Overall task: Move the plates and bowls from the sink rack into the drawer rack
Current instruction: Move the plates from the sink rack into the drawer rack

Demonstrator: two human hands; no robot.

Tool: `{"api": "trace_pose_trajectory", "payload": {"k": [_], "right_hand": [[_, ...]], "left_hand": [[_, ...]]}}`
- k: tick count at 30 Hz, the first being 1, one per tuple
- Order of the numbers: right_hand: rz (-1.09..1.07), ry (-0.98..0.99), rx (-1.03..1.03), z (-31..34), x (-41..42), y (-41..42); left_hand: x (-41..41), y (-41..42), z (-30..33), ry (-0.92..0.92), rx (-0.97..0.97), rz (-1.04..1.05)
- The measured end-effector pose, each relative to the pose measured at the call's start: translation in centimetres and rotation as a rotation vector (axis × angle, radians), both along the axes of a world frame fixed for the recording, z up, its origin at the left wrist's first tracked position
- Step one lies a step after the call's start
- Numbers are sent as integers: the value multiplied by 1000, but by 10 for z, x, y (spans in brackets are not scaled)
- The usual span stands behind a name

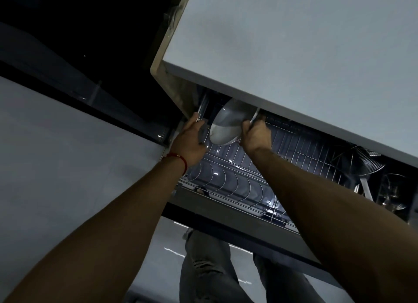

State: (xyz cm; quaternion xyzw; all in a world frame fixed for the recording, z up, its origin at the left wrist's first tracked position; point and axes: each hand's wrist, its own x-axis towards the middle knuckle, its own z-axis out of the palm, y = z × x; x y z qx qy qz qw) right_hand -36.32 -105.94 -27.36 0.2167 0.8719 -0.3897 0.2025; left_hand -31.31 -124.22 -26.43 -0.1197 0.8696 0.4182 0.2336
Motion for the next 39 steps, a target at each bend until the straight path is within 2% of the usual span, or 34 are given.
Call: {"api": "trace_pose_trajectory", "payload": {"k": [2,6,11,20,33,39], "right_hand": [[8,1,-4,0,4,2],[-9,-29,-57,1,9,5],[-37,-44,-134,8,18,10],[10,-59,-192,16,17,17],[61,-37,2,14,-16,-7],[122,-23,35,15,-20,-24]], "left_hand": [[2,2,-1,40,-98,22],[7,-1,-2,-40,-459,-68],[11,-2,1,-43,-406,-14],[15,-2,3,-40,-431,-82],[20,11,1,-56,-525,-67],[26,14,-2,-47,-453,-30]]}}
